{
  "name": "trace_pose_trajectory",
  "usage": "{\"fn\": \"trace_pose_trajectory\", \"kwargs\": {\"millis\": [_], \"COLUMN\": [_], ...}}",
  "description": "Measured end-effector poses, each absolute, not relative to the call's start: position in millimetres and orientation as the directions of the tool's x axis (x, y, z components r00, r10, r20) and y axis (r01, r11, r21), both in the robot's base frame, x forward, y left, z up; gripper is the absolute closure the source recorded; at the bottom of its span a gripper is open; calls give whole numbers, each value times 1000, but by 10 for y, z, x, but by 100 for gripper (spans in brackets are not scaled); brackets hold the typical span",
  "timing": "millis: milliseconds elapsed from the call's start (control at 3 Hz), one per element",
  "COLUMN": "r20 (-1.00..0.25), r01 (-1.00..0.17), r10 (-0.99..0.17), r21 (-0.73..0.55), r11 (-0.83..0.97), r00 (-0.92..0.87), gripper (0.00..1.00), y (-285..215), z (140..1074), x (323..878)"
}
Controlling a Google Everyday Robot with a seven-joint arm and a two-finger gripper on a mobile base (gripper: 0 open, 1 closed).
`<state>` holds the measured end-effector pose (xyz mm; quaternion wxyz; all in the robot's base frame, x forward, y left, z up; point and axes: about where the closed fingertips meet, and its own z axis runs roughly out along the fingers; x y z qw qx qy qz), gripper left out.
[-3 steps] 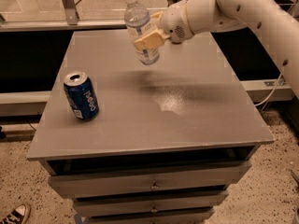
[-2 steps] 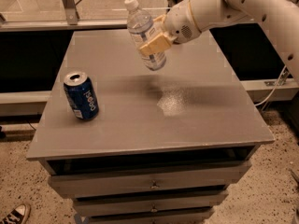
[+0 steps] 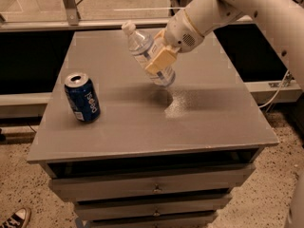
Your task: Knock blue plastic bottle over
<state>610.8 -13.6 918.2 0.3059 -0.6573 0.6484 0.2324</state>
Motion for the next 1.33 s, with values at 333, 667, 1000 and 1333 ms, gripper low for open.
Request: {"fn": "trace_pose_trajectory", "kwargs": {"millis": [333,667,1000,1333], "r20": [-652,-630,-628,-632], "r01": [-997,-999,-999,-998], "r10": [-757,-776,-778,-774], "r21": [-73,-46,-40,-44], "r11": [8,18,34,52], "r00": [42,16,-1,-13], "gripper": [75,53,29,6], "y": [-61,42,133,160], "z": [8994,8802,8673,8615], "x": [6067,6091,6132,6157]}}
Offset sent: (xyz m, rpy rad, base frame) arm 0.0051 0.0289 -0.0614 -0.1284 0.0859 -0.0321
